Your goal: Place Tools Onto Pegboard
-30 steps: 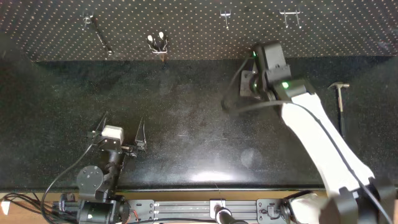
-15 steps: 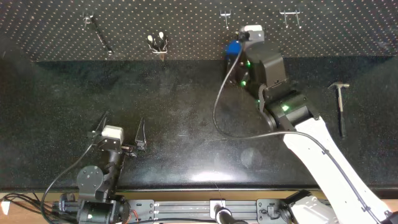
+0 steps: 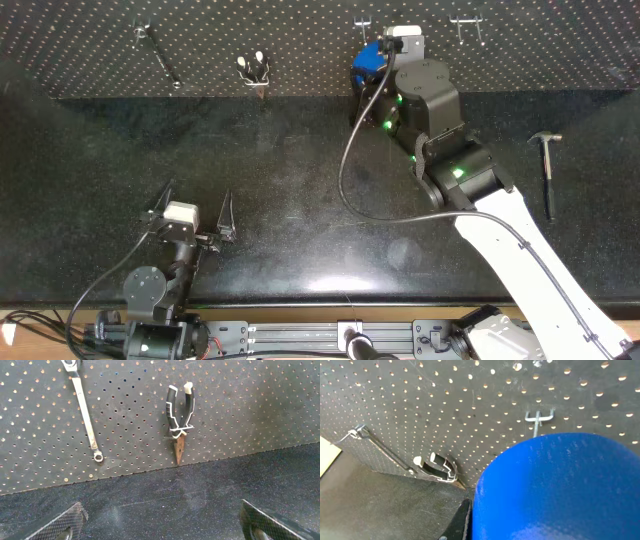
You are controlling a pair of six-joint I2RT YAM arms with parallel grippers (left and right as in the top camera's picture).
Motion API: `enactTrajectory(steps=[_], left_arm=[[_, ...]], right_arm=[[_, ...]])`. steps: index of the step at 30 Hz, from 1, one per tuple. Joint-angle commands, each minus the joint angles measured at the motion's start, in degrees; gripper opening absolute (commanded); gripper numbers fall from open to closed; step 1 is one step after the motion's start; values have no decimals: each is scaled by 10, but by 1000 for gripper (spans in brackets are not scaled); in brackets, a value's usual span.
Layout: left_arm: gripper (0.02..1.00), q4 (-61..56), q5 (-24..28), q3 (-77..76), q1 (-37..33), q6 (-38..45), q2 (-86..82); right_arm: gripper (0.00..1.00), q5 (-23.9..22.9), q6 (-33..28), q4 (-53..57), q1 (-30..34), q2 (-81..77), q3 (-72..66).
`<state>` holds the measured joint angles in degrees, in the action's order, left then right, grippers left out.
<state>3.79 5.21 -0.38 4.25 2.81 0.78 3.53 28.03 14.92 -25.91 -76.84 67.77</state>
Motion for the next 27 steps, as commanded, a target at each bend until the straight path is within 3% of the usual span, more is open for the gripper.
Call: enactTrajectory(steps=[1,7,27], left_arm=[[996,3,13,1,-1,7,-6],[996,3,13,1,-1,7,-6],[996,3,13,1,-1,7,-6]], right_arm=[[75,5,50,-7,-4,2,17],[75,-1,168,-57,-4,-34,29],[75,3,202,-82,0,-153,118]])
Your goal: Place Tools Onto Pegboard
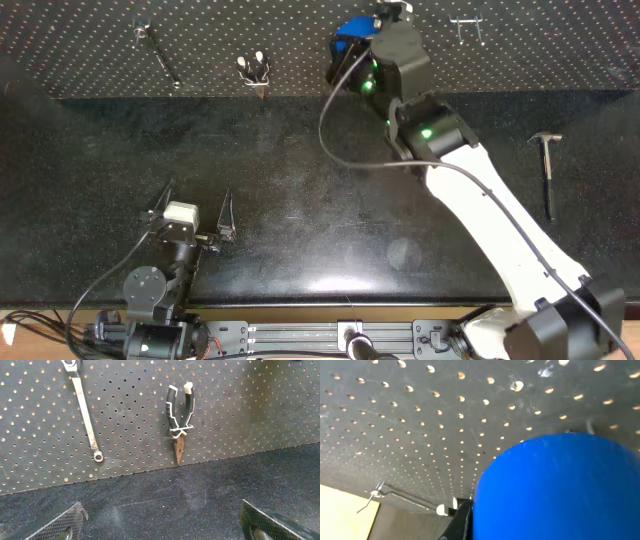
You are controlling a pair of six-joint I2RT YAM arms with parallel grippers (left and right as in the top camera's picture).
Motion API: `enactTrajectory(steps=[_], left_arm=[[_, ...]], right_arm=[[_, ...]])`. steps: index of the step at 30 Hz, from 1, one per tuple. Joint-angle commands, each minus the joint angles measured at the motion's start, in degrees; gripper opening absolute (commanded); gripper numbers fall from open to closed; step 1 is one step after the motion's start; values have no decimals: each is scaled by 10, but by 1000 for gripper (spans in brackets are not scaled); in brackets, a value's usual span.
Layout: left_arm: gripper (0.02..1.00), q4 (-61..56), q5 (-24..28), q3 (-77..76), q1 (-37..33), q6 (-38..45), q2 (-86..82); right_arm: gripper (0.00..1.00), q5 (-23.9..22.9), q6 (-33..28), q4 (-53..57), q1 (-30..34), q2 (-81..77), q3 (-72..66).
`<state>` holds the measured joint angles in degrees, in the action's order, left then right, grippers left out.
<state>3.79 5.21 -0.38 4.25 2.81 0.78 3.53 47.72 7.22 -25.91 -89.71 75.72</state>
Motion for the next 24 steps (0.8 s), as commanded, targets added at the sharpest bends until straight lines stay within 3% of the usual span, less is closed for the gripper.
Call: enactTrajectory(steps=[1,24], left_arm=[[996,3,13,1,-1,7,-6],[993,3,13,1,-1,7,-6]], right_arm=[[75,3,5,-5,3,-31,42],[75,-23,18,-74,11,-65,49]])
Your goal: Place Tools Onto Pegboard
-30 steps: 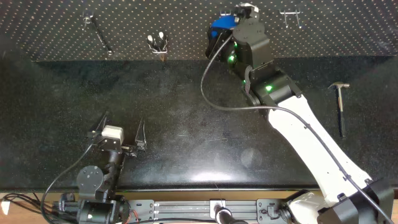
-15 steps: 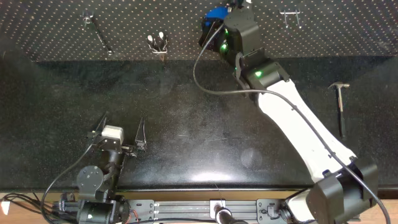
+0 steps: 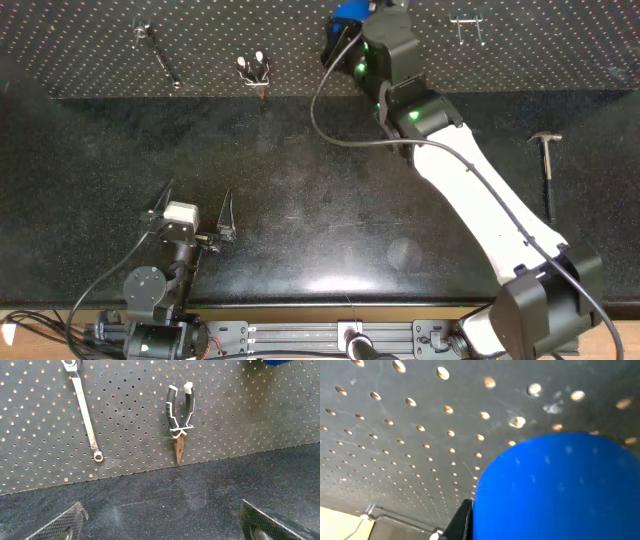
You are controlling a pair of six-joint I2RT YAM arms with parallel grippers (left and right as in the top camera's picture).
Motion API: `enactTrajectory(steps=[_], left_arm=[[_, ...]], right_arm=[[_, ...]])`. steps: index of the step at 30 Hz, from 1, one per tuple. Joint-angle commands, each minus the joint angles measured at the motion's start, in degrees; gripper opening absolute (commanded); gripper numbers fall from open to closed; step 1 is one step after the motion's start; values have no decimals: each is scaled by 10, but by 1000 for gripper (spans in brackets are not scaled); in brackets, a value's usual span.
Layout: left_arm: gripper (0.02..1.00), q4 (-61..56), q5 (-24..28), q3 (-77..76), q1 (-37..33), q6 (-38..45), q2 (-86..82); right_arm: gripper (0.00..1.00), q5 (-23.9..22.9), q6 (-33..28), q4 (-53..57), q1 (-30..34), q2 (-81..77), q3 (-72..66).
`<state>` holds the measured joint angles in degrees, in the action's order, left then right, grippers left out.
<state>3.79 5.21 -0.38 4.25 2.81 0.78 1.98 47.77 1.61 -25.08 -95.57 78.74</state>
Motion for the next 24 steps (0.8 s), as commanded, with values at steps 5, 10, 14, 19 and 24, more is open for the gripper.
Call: enactTrajectory(steps=[5,10,14,19,24], left_arm=[[996,3,13,1,-1,7,-6],[993,3,13,1,-1,7,-6],[993,3,13,1,-1,7,-6],[996,3,13,1,-1,7,-6],[998,3,13,1,-1,7,-6]], right_arm=[[75,-7,17,-35,3,-14,19],[75,-7,17,-48,3,-24,19],[75,-7,17,-58,3,-32,19],[75,-10,17,-56,3,-33,19],[75,-9,17,-51,3,-35,19]])
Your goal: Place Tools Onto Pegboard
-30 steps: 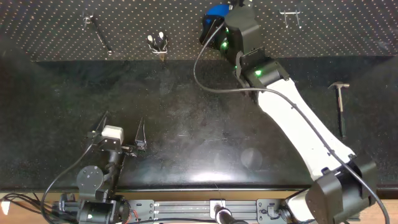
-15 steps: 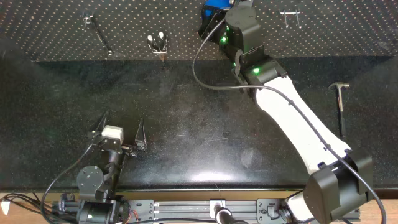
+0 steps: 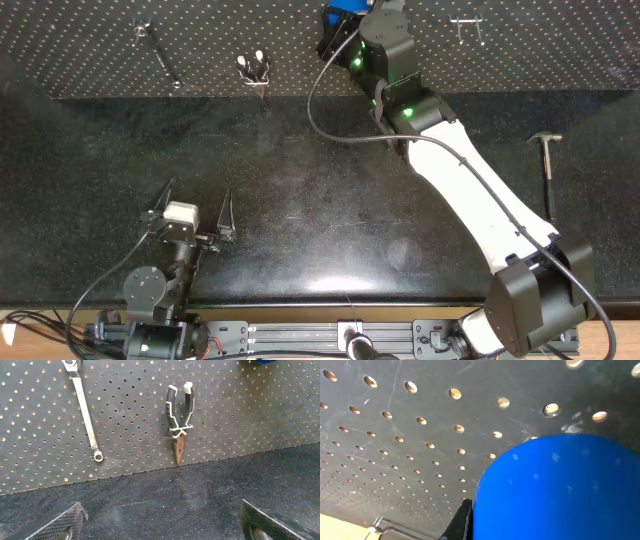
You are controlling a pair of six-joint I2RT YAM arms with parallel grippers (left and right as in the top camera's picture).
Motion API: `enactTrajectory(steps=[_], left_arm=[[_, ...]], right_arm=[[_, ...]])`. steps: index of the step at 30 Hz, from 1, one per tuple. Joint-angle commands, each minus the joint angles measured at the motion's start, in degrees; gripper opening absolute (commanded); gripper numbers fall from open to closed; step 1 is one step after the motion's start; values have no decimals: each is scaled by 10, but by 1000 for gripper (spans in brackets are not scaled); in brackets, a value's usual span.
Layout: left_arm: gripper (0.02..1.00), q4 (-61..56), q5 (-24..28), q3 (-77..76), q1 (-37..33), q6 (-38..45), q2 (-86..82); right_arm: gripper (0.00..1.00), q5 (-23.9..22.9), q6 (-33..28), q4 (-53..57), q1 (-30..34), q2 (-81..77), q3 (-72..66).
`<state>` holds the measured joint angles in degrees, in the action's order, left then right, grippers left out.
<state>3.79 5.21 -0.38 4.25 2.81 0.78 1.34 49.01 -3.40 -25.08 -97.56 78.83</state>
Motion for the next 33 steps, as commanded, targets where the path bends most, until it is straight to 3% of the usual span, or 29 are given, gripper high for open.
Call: enactTrajectory(steps=[1,16,17,18,19,31,33], left_arm=[[996,3,13,1,-1,7,-6],[996,3,13,1,-1,7,-6],[996,3,13,1,-1,7,-6],[996,3,13,1,-1,7,-6],[993,3,13,1,-1,7,-6],[996,3,13,1,-1,7,-6],[996,3,13,1,-1,7,-6]], right_arm=[[80,-3,5,-1,3,-15,18],[77,-3,5,20,3,-15,18],[102,-3,5,20,3,-15,18],[222,-3,5,20,3,-15,18],[266,-3,5,21,3,-15,18],[268,8,5,27,3,-15,18],[329,8,5,27,3,-14,18]])
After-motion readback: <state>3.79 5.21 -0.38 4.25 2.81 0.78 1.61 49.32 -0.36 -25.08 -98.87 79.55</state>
